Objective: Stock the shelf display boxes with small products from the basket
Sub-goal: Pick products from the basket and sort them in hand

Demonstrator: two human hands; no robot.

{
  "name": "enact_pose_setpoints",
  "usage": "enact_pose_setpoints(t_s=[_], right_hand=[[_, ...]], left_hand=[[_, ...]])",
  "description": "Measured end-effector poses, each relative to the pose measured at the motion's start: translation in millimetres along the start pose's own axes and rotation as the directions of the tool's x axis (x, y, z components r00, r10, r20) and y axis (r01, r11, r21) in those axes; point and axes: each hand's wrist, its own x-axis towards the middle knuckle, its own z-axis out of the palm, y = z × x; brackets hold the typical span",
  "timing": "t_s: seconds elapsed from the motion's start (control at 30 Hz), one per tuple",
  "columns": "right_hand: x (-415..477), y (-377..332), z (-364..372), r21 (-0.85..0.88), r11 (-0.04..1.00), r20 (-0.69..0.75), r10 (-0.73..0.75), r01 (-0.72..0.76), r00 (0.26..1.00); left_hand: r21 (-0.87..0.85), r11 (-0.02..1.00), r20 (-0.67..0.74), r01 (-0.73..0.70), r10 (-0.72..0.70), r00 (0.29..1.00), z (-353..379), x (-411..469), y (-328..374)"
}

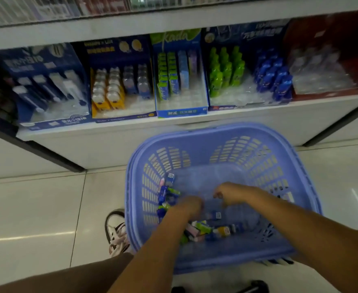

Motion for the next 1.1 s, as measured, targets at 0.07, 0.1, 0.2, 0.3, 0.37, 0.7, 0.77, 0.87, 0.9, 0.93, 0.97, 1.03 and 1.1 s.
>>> enact_pose_setpoints(t_s=[0.07,0.1,0.2,0.3,0.37,0.7,0.77,0.87,0.9,0.93,0.97,1.03,1.1], right_hand=[[17,5,17,-0.029,0.999,0.045,-0.034,0.035,0.998],[24,5,23,-0.054,0.997,0.058,-0.047,0.051,0.997],[37,2,41,-0.132,0.99,0.019,-0.038,0.04,0.999],[44,-5,55,-0.17,0.985,0.028,0.023,-0.018,0.999],[46,-4,58,-0.15,0.988,0.035,0.034,-0.029,0.999],[40,37,19,0.339,0.94,0.105,-0.073,0.033,0.992],[37,47,24,0.188,0.982,0.194,-0.039,0.002,0.98],[29,51,40,-0.041,0.999,0.317,0.026,-0.014,0.948],[28,51,45,-0.099,0.995,0.334,0.05,-0.018,0.941],[26,50,49,-0.143,0.989,0.327,0.071,-0.025,0.942],[25,50,53,-0.172,0.984,0.314,0.089,-0.036,0.945],[23,50,56,-0.135,0.986,0.301,0.14,-0.103,0.943],[19,48,51,-0.02,0.987,0.306,0.158,-0.159,0.939]], left_hand=[[0.113,0.993,0.09,0.019,-0.029,0.995,20,9,-6],[0.156,0.988,0.116,0.019,-0.037,0.993,25,12,-7],[0.218,0.976,0.12,0.007,-0.034,0.992,29,16,-9],[0.197,0.98,0.134,0.036,-0.063,0.989,33,21,-10],[0.132,0.988,0.112,0.075,-0.09,0.99,36,26,-11],[-0.416,0.909,-0.222,-0.007,-0.094,0.97,19,43,-4],[-0.563,0.826,-0.167,0.018,-0.135,0.977,16,43,-8],[-0.831,0.552,0.001,0.067,-0.119,0.993,11,35,-12],[-0.882,0.466,0.034,0.076,-0.099,0.994,9,33,-12],[-0.918,0.389,0.049,0.077,-0.083,0.995,7,32,-12],[-0.942,0.327,0.053,0.072,-0.067,0.996,3,30,-11],[-0.975,0.214,0.056,0.062,-0.034,0.998,-7,23,-9],[-0.994,0.096,0.06,0.058,0.012,0.998,-16,15,-8]])
